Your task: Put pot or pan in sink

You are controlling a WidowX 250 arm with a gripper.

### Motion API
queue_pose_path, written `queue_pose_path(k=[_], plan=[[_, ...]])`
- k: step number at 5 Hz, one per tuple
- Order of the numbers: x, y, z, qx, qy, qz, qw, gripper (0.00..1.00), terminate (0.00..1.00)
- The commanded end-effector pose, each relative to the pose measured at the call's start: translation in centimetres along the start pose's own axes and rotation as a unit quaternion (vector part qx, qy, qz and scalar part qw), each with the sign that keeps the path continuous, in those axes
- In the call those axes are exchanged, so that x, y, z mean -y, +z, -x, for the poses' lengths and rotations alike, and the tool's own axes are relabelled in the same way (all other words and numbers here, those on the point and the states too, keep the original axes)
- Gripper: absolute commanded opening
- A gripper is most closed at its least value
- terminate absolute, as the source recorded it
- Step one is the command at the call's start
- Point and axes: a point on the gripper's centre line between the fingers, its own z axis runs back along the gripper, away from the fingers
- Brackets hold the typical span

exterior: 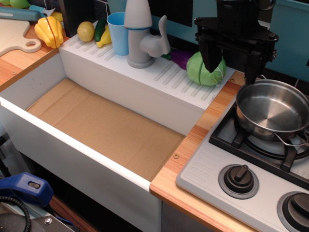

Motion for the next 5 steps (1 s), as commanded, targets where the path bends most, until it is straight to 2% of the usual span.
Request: queue_pose_path(k=[1,3,5], plan=[[0.0,0.0,0.0,0.0,0.0,0.0,1.0,1.0,0.0],[0.7,-1.5,-0.9,0.025,0.033,-0.006,0.9991,1.0,0.0],[1.0,-3.7,-0.8,0.041,0.05,0.006,0.9979,1.0,0.0]])
